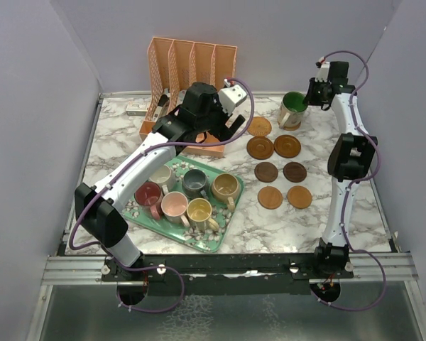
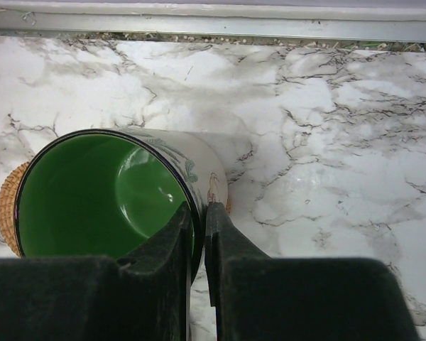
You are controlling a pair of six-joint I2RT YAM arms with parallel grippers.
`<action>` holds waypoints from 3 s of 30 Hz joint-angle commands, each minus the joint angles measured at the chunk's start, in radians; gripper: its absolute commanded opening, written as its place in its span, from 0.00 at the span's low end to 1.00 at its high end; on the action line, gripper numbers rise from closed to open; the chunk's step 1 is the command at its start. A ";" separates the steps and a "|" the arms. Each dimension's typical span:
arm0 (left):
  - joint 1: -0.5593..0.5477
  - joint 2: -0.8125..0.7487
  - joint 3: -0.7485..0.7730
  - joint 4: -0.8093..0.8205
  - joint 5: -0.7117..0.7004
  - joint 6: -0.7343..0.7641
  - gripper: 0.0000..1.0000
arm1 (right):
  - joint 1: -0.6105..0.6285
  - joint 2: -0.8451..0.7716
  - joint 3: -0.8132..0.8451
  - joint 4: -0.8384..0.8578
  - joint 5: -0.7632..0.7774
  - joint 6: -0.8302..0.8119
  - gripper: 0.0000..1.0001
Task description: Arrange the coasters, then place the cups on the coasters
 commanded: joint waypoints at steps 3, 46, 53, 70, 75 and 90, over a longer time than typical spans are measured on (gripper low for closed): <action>0.003 -0.049 -0.016 0.028 0.021 0.007 0.93 | 0.028 -0.021 0.012 0.022 -0.066 0.029 0.01; 0.003 -0.066 -0.035 0.033 0.040 0.005 0.93 | 0.038 -0.047 0.046 -0.043 -0.132 0.006 0.01; 0.003 -0.072 -0.044 0.041 0.042 0.005 0.93 | 0.038 -0.065 0.074 -0.022 -0.157 -0.006 0.01; 0.003 -0.066 -0.041 0.044 0.040 0.007 0.93 | 0.034 -0.099 0.111 -0.058 -0.072 -0.061 0.01; 0.003 -0.064 -0.044 0.045 0.037 0.009 0.93 | 0.026 -0.097 0.120 -0.081 -0.066 -0.062 0.01; 0.003 -0.063 -0.046 0.044 0.035 0.010 0.93 | 0.023 -0.079 0.122 -0.091 -0.060 -0.070 0.01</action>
